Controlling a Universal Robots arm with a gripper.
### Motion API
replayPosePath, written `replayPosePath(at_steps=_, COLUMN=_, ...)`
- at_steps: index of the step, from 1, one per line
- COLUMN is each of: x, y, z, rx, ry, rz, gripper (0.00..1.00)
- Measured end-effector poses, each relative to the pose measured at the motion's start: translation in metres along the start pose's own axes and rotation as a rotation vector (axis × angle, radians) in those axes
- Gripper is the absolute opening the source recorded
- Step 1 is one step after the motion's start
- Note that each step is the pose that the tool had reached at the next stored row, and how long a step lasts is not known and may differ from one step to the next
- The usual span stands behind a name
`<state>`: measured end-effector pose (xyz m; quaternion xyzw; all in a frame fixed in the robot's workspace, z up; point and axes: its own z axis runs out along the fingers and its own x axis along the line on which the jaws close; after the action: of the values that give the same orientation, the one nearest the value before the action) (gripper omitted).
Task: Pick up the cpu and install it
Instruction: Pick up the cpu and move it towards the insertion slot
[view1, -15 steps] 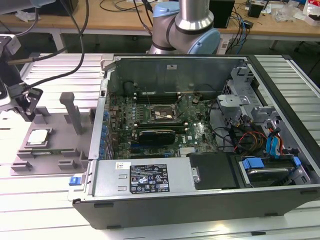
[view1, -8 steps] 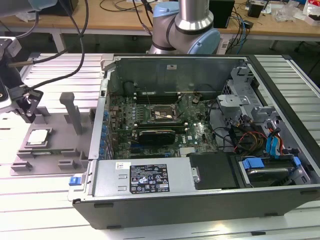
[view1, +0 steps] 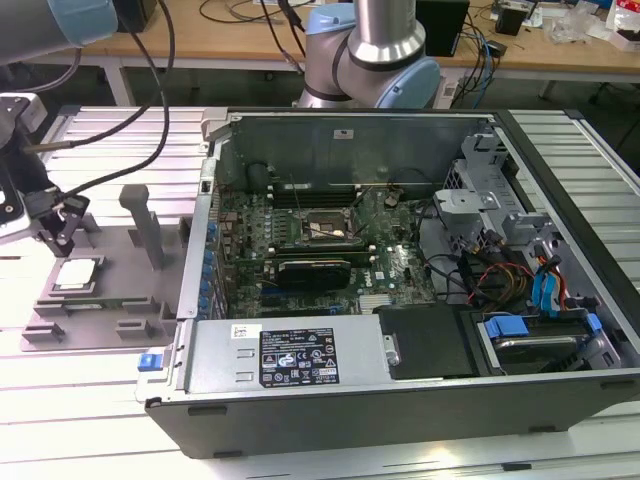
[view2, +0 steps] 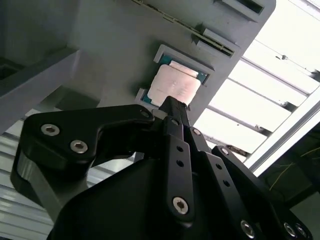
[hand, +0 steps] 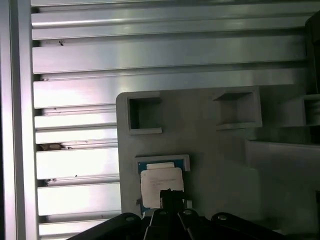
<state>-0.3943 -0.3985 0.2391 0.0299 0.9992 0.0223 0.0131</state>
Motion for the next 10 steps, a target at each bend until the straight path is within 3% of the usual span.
replayPosePath(at_steps=5, x=0.0013, y=-0.0026, z=0.0168, rx=-0.0002, ry=0.0005, rz=-0.009, gripper=0.11)
replayPosePath(at_steps=10, x=0.0019, y=-0.0028, z=0.0198, rx=-0.0002, ry=0.0006, rz=-0.011, gripper=0.11)
